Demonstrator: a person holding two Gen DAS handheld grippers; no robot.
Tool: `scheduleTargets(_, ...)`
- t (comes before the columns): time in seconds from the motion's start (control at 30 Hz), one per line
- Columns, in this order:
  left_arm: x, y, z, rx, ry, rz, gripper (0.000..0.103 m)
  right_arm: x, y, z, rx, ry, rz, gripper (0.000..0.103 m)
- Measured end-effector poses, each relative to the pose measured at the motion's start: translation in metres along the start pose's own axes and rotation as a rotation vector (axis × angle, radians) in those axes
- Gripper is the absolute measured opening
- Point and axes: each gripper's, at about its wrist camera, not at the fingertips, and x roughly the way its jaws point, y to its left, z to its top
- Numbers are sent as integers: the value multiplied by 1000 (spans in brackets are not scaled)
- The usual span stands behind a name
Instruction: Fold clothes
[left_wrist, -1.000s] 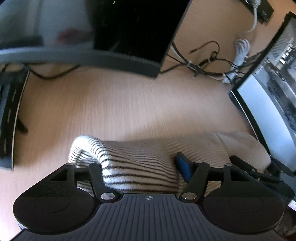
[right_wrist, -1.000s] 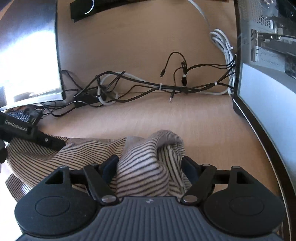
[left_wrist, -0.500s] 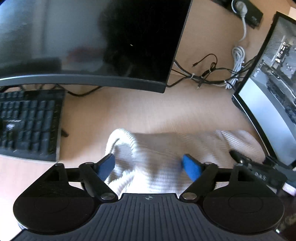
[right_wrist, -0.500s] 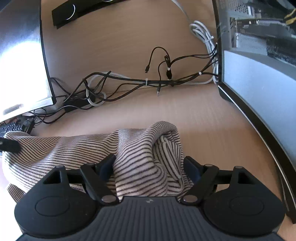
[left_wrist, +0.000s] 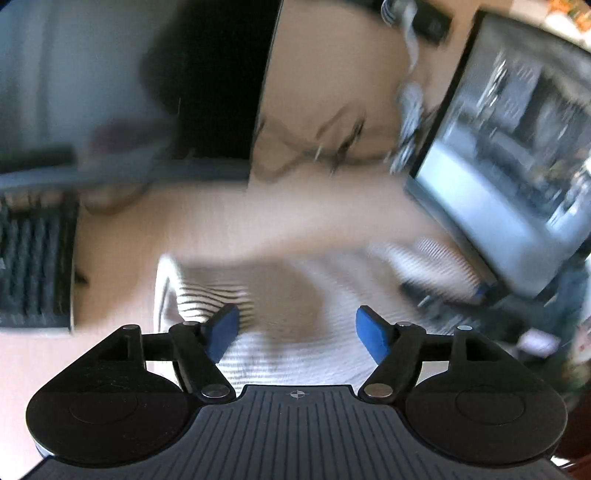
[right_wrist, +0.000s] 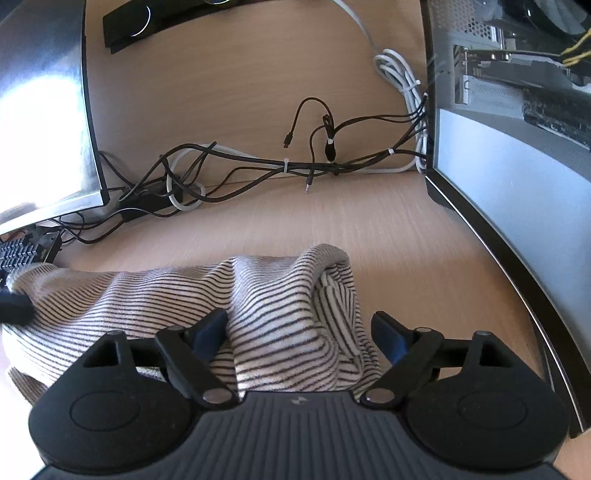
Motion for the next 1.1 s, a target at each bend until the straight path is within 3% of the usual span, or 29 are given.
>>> scheduleTargets(0.3,14,0,-8,78,-31,-9,88,-12,0,-13,8,25,0,93)
scheduleTargets(0.43,22,8,-1,69,-26,-40,91,1,-7,-7,-1,39,-2,102)
scheduleTargets(0.57,29,20,7,11,-19,-55,93,-1,0,-1,-23,20,-37,102)
scheduleTargets(0.73,4,12,7,-4,-63,-6,94,-38,29,-7,-77,-54,-102,102)
scheduleTargets(0.87,0,10,-2,27,-57,-2,94,-41,43,-21,-86,-1,-99,102)
scheduleTargets(1.1,-7,11,-10,52,-43,-1,94,-58,37,-13,31,-21,-98,102)
